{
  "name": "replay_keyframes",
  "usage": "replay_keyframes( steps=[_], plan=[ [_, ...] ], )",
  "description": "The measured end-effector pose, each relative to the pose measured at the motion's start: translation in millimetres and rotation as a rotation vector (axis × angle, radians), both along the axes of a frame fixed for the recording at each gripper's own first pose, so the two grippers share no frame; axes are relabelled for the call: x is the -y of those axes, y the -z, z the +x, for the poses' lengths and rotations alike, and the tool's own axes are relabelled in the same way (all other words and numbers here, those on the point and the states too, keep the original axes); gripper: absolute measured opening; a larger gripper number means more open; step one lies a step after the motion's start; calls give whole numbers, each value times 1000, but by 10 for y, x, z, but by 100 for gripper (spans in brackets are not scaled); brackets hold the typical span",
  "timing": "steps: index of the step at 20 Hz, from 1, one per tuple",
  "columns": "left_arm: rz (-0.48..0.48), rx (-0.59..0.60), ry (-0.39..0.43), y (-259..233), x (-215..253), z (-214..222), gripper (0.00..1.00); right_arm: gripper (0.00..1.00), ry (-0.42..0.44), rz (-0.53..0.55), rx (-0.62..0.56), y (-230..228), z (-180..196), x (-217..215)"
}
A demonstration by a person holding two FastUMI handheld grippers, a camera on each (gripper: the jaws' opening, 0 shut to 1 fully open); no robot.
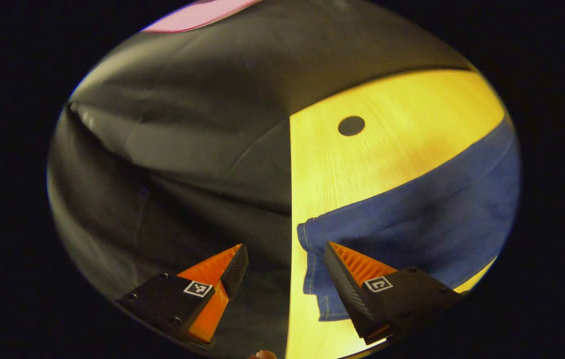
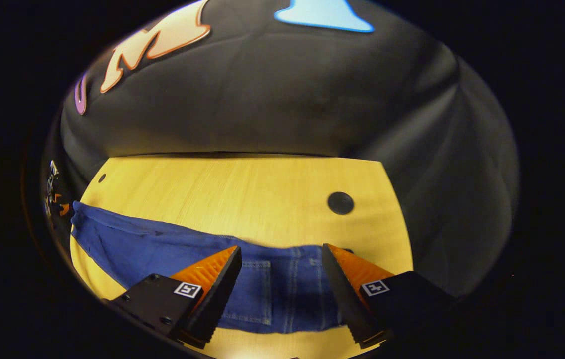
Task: Grasp the waist and the cuffs of the jeans and fold them to make the two legs overlap; first hold the waist and fold one-third of the jeans toward the cuffs, then hold the cuffs and fold the remaining one-third in the same direction to finish folding.
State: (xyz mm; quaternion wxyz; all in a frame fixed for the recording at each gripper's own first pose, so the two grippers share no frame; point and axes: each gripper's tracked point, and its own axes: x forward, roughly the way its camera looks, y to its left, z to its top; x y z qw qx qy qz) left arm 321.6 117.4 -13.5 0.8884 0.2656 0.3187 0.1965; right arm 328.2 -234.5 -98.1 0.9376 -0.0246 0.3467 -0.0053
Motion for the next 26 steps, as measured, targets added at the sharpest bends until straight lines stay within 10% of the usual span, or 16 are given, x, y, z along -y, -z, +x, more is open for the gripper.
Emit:
replay_keyframes(
  steps=[6,17,20,24,26],
  plan=[
    [-243,243,-74,6,367,-202,95,99,117,41,-64,285,-738,662],
    [-380,414,-112,-223,354,-101,96,98,135,202,-158,957,-693,795],
    [-368,437,-121,-294,388,-132,96,84,117,257,-157,990,-717,683],
    [-364,449,-99,-382,493,-162,96,32,143,312,-143,970,-715,563],
    [-376,454,-85,-416,498,-198,96,27,132,330,-134,960,-717,552]
  ],
)
